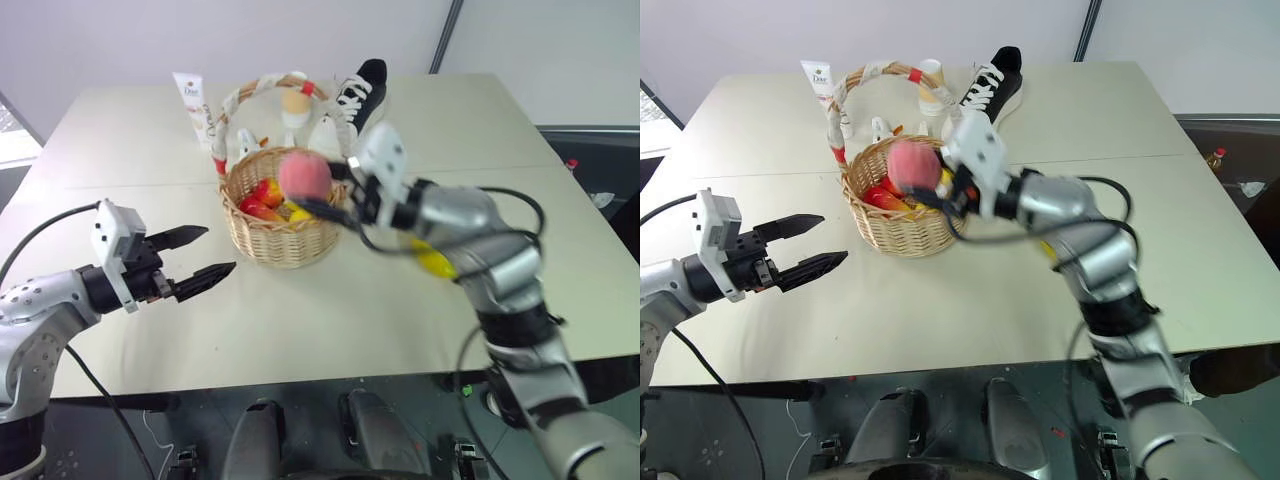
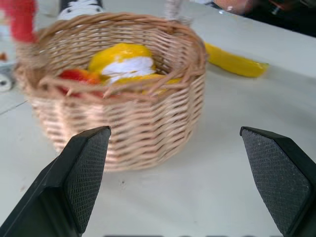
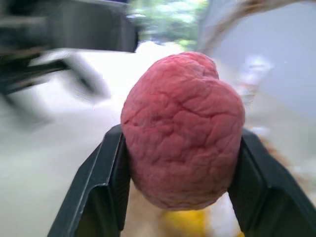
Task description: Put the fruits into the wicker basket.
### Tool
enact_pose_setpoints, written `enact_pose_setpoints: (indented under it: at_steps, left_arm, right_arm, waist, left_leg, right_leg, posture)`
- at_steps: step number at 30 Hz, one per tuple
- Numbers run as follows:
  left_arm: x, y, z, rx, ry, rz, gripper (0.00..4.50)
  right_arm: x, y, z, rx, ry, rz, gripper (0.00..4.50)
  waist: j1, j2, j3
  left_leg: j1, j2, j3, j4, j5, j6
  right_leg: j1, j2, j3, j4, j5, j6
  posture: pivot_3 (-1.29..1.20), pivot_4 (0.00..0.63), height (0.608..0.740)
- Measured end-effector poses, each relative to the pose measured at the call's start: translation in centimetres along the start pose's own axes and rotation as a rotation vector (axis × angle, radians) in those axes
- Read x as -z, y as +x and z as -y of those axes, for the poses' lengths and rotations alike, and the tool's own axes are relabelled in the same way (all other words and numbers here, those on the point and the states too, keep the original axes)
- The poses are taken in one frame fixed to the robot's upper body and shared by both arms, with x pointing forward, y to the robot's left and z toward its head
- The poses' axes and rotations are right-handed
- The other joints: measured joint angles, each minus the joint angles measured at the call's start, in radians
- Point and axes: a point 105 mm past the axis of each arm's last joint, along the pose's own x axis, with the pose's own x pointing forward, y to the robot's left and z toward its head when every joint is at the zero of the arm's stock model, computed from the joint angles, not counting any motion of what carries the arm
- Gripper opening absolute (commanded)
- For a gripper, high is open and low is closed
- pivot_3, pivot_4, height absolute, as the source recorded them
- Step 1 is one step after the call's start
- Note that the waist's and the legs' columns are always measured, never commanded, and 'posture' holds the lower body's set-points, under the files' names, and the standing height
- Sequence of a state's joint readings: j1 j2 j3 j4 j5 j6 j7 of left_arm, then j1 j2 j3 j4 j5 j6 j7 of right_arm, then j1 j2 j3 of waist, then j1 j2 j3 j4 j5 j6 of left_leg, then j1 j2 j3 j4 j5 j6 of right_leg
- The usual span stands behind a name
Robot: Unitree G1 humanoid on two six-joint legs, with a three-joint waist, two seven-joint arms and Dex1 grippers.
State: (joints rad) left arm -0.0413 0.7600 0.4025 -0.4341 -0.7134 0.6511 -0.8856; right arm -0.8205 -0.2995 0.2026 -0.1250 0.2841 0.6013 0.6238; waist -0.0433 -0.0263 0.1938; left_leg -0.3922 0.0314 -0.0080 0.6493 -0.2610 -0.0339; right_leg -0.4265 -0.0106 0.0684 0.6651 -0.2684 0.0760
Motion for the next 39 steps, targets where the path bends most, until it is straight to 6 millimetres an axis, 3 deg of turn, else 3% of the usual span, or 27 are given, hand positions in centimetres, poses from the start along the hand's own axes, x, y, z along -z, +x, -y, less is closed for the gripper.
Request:
enact_pose_setpoints:
  at_steps: [2,5,7,9,12,14,15,18,23,25,32,36,39]
  left_arm:
    - [0.0,0.0,0.0,-0.013,-0.008,0.013,4.5]
    - [-0.2,0.2,0.1,-0.023,-0.003,0.031,4.5]
    - [-0.3,0.3,0.3,-0.024,-0.003,0.042,4.5]
    - [-0.4,0.8,0.7,-0.01,0.0,0.05,4.5]
    - [-0.6,1.6,1.5,0.027,-0.002,0.065,4.5]
    - [-1.1,2.6,2.0,0.057,0.004,0.09,4.5]
    - [-1.1,2.7,2.1,0.06,0.004,0.092,4.5]
    - [-1.9,4.4,3.2,0.125,0.008,0.131,4.5]
    - [-2.4,7.1,5.8,0.272,0.04,0.138,4.5]
    - [-2.6,7.8,6.4,0.309,0.06,0.141,4.5]
    - [-2.1,8.4,6.7,0.351,0.08,0.121,4.5]
    - [-2.2,8.3,6.7,0.35,0.09,0.128,4.5]
    - [-1.5,8.0,6.5,0.332,0.077,0.109,4.5]
  right_arm:
    - [1.2,1.3,0.5,0.039,0.018,-0.046,2.07]
    - [3.4,2.2,1.0,0.078,0.043,-0.113,3.4]
    - [3.4,2.2,1.0,0.081,0.036,-0.111,4.45]
    - [2.5,2.1,0.8,0.067,0.0,-0.073,4.45]
    - [0.5,0.2,-0.1,0.009,-0.069,0.0,4.45]
    - [0.4,-2.6,-0.2,-0.017,-0.082,0.001,4.45]
    - [0.5,-2.9,-0.2,-0.016,-0.083,-0.002,4.45]
    - [2.9,-8.2,0.8,0.044,-0.027,-0.133,4.45]
    - [10.6,-15.8,4.0,0.414,0.173,-0.485,4.45]
    - [12.0,-16.6,3.9,0.475,0.215,-0.537,4.45]
    - [14.3,-15.9,4.0,0.575,0.377,-0.591,4.45]
    - [14.6,-15.2,3.7,0.572,0.414,-0.594,3.26]
    - [14.5,-15.0,3.7,0.563,0.419,-0.586,1.83]
  waist:
    - [0.002,0.0,0.0]
    - [0.002,0.0,0.0]
    - [0.0,0.0,0.0]
    - [-0.001,0.0,0.0]
    - [-0.001,0.0,0.0]
    - [0.008,-0.001,-0.001]
    - [0.009,-0.001,-0.001]
    - [0.017,-0.001,-0.001]
    - [0.008,-0.001,-0.001]
    - [-0.007,-0.001,-0.001]
    - [-0.024,-0.001,-0.001]
    - [-0.022,-0.001,-0.001]
    - [-0.022,-0.001,-0.001]
  left_leg:
    - [-0.001,0.0,0.0,0.0,0.0,0.0]
    - [-0.003,-0.001,0.001,-0.001,0.0,0.0]
    - [-0.003,-0.001,0.001,-0.001,0.0,0.0]
    - [-0.003,-0.001,0.001,-0.001,0.0,0.0]
    - [-0.003,-0.001,0.0,-0.001,0.0,0.0]
    - [-0.003,-0.001,-0.001,0.0,0.0,0.0]
    - [-0.003,-0.001,-0.001,-0.001,0.0,0.0]
    - [-0.003,-0.002,0.0,0.0,0.0,0.0]
    - [0.0,-0.004,0.002,-0.001,0.0,0.0]
    - [0.001,-0.002,0.002,-0.001,0.0,0.0]
    - [0.001,0.0,0.001,-0.001,0.0,0.0]
    - [0.0,-0.001,0.001,-0.001,0.0,0.0]
    - [0.0,-0.001,0.001,-0.001,0.0,0.0]
  right_leg:
    - [0.0,-0.001,0.0,0.0,0.0,0.0]
    - [-0.002,-0.004,0.0,-0.001,0.0,0.0]
    - [-0.002,-0.004,0.0,-0.001,0.0,0.0]
    - [-0.002,-0.003,0.0,-0.001,0.0,0.0]
    - [-0.002,-0.003,0.0,0.0,0.0,0.0]
    - [0.0,-0.003,-0.001,-0.002,0.0,0.001]
    - [0.0,-0.003,-0.001,-0.002,0.0,0.001]
    - [0.0,-0.004,-0.001,-0.002,0.0,0.001]
    - [0.0,0.0,0.002,-0.001,0.0,0.0]
    - [0.0,0.002,0.003,-0.001,0.0,0.0]
    - [0.0,0.006,0.003,0.0,0.0,0.0]
    - [0.0,0.005,0.003,-0.001,0.0,0.0]
    - [0.0,0.005,0.003,-0.001,0.0,0.0]
  posture:
    - [0.0,0.15,0.74]
    - [0.0,0.15,0.74]
    - [0.0,0.15,0.74]
    - [0.0,0.15,0.74]
    - [0.0,0.15,0.74]
    - [0.0,0.15,0.74]
    - [0.0,0.15,0.74]
    - [0.0,0.15,0.74]
    - [0.0,0.15,0.74]
    - [0.0,0.15,0.74]
    - [0.0,0.15,0.74]
    - [0.0,0.15,0.74]
    - [0.0,0.15,0.74]
